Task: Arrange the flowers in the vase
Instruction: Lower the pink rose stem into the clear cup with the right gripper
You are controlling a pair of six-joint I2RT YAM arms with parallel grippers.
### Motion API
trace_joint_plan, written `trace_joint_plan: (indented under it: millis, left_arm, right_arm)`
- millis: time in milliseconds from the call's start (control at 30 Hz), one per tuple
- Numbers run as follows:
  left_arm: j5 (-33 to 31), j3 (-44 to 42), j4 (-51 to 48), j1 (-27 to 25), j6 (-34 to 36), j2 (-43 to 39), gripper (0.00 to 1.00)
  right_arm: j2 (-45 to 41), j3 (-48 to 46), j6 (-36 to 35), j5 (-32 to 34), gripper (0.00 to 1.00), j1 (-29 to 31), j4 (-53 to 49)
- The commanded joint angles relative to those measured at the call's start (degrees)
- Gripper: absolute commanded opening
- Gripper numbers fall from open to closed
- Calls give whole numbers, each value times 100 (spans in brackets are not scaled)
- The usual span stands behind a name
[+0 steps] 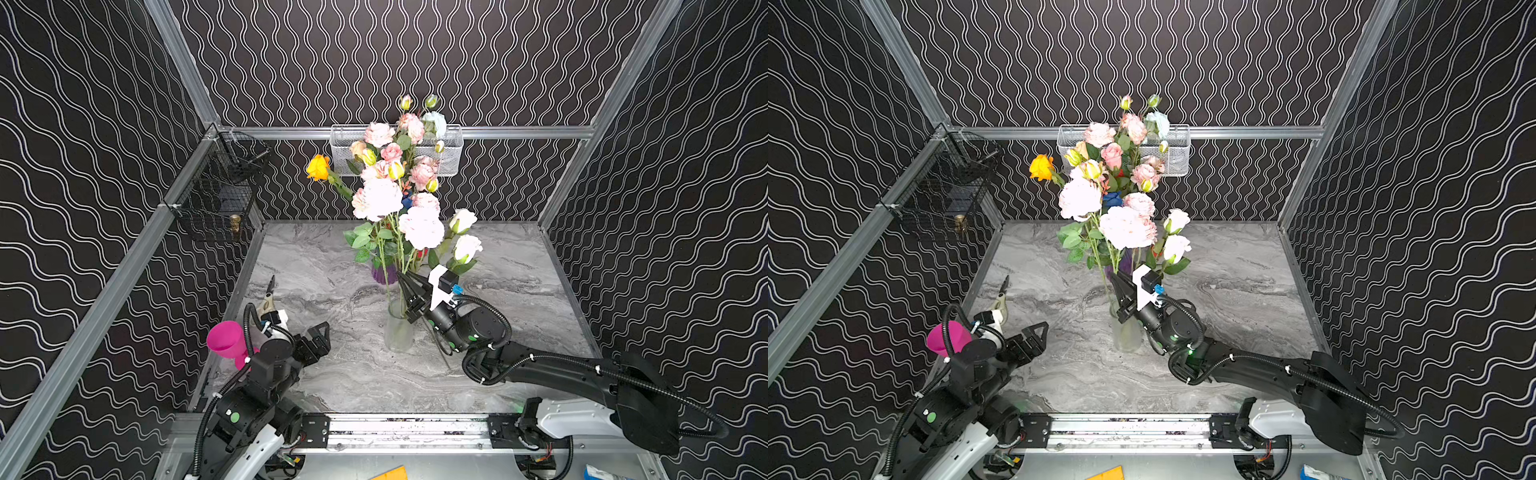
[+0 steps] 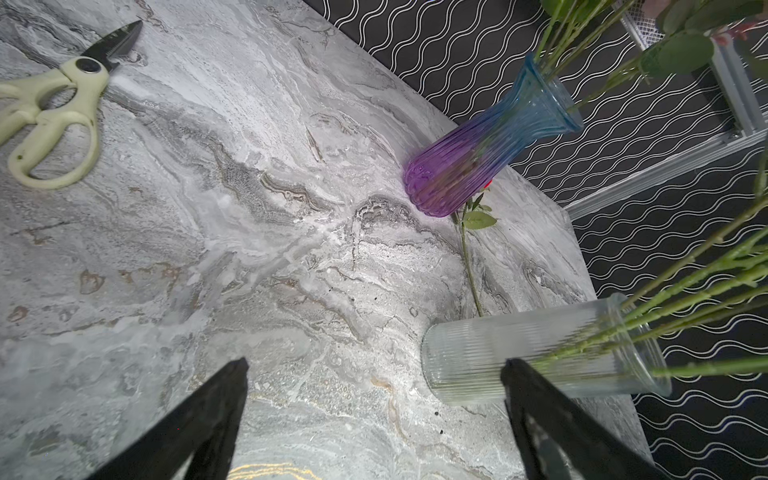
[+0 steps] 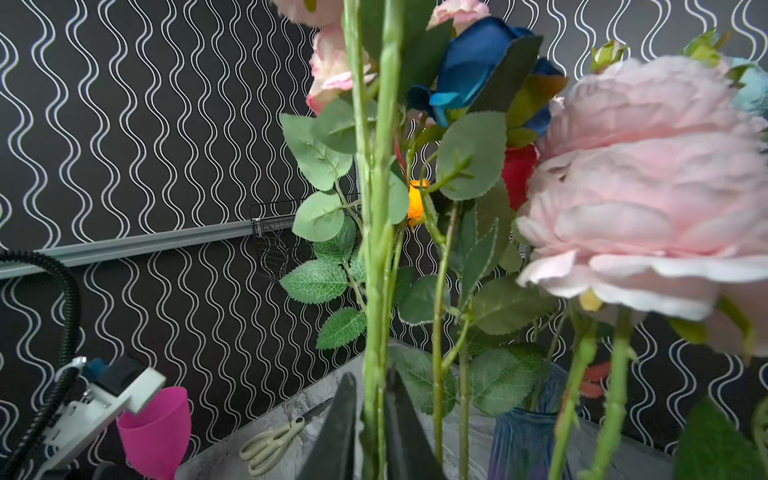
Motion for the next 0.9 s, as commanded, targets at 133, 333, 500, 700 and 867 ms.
trace_joint_plan:
  millis: [133,333,500,700,867]
  left_arm:
    - [66,-63,117,10,7,-32,98]
    - [95,-63,6,15,-61,-170,99]
    - [95,5,-84,4,-60,-184,98]
    - [145,-36,-32,10,-99,-193,99]
    - [147,-28,-79,3,-110,-209,98]
  right_arm:
    - [-62,-58,173,143,30,195,-101]
    - [-74,-73,149,293,37,345,-109]
    - [-105,-73,167,380,31,405,-284]
    - [26,24,120,538,14,409,-414]
    - [-12,-65,222,810,10,448,-575]
